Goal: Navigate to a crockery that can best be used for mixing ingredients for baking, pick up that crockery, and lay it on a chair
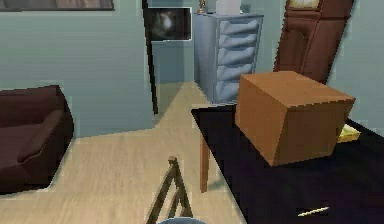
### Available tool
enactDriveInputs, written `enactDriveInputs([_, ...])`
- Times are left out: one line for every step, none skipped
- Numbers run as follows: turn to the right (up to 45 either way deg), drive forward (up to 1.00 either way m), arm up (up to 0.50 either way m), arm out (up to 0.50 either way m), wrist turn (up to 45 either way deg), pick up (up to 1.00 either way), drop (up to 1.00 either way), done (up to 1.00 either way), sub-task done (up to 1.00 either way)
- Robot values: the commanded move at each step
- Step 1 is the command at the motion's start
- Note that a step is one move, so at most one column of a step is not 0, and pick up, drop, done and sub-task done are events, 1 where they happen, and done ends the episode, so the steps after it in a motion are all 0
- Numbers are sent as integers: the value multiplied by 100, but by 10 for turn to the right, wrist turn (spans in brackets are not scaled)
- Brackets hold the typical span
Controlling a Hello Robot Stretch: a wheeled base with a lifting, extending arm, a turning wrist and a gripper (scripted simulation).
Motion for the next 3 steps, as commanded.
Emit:
enactDriveInputs([-30, 0, 0, 0, 0, 0, 0, 0, 0])
enactDriveInputs([240, 0, 0, 0, 0, 0, 0, 0, 0])
enactDriveInputs([-180, 0, 0, 0, 0, 0, 0, 0, 0])
